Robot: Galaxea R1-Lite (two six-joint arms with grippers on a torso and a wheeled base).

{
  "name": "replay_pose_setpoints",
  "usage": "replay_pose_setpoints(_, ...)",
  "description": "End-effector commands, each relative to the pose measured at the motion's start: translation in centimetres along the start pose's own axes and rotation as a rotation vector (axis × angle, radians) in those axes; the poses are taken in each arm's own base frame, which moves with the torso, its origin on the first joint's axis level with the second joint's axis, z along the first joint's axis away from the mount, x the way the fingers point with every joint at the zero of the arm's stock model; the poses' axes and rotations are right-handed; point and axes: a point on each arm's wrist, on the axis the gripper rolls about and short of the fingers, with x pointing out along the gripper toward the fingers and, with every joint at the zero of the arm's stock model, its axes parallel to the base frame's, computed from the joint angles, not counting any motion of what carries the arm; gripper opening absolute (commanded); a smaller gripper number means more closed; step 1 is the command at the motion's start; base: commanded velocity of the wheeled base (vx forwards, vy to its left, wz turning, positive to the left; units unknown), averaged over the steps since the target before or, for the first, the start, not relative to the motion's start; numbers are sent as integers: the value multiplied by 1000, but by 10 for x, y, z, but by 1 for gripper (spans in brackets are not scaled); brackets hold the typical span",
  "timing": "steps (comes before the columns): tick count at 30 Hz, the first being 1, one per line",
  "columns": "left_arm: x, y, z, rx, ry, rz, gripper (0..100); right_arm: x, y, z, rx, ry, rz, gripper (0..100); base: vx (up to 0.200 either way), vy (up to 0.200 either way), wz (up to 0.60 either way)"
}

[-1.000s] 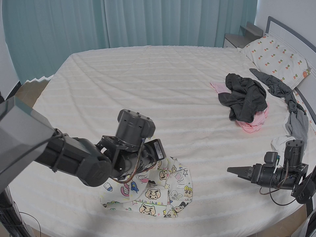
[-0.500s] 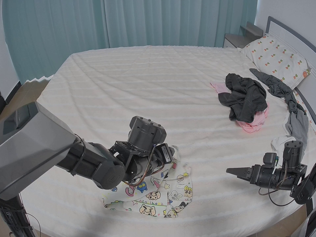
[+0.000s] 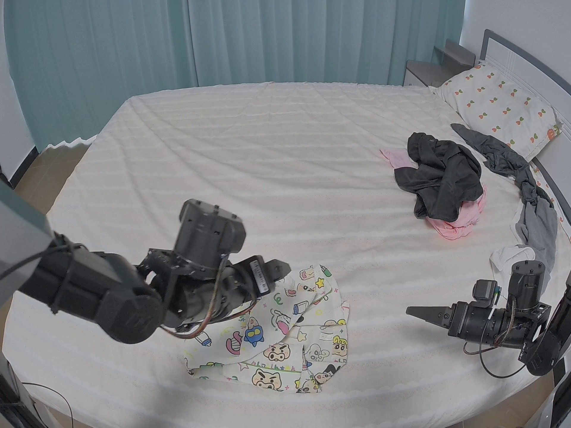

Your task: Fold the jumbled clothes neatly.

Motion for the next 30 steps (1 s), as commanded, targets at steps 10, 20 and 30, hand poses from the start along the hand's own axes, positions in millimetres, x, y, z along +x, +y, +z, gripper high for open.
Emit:
replay_pose_setpoints(10,-75,72,-9,-153,-75,-78,100,5,9,-6,-75,-59,89,100,-120,0,0)
replay_pose_setpoints(20,-75,79,-6,-170,-81,-87,100,69,53,24,-137,-58,123,100,0,20,0)
replay_pose_setpoints(30,-73,83,-8,-173,-57,-85,100,80,53,15,-132,-39,42,100,0,200,0)
